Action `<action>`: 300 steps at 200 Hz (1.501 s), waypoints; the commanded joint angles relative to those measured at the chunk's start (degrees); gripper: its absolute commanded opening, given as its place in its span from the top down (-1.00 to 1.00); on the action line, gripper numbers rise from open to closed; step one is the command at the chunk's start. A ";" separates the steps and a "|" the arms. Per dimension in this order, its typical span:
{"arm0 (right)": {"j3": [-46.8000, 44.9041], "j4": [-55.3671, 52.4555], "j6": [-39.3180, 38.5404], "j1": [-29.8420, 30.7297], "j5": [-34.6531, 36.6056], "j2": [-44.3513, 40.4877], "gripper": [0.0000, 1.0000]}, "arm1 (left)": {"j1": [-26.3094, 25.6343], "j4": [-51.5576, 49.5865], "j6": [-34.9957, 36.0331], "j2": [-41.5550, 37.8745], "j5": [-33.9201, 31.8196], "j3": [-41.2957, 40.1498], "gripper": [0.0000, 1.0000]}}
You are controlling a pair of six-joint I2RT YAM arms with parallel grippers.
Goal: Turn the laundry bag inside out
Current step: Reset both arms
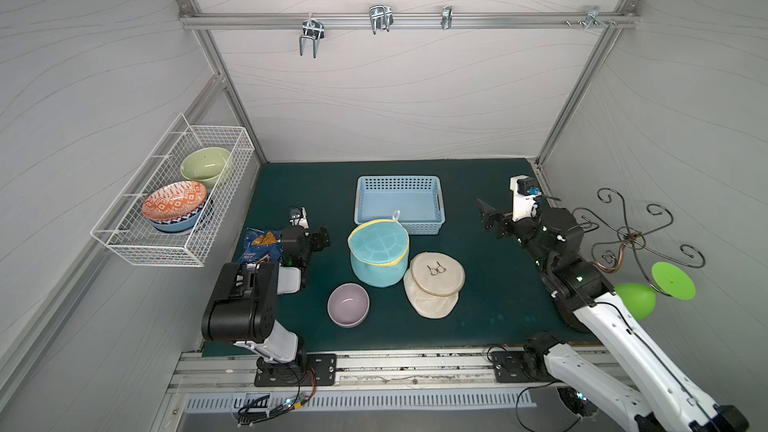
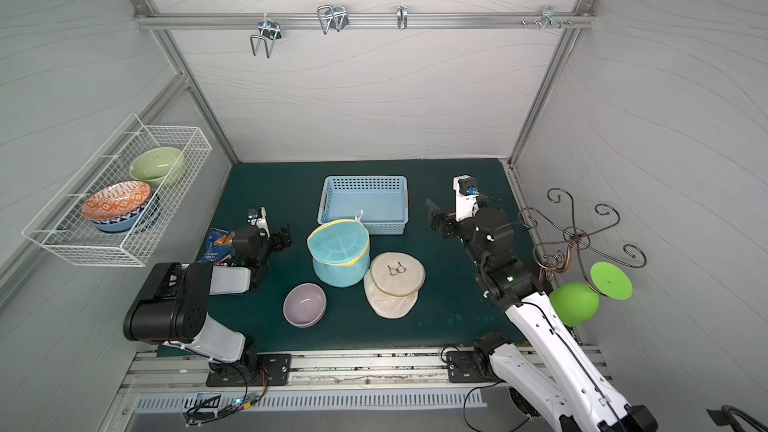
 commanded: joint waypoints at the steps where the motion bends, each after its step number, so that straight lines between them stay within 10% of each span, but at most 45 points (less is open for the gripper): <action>1: -6.74 12.69 -6.24 -5.27 -2.11 3.41 -0.98 | -0.26 1.42 0.63 -0.27 -0.82 1.69 -0.97; 128: -26.78 53.41 7.23 -22.04 -10.83 35.25 -0.98 | -0.35 1.39 0.65 -0.28 -1.01 1.78 -0.97; 300: -18.82 45.18 2.58 -17.67 -8.69 42.08 -0.98 | -0.35 1.32 0.67 -0.29 -1.00 1.78 -0.97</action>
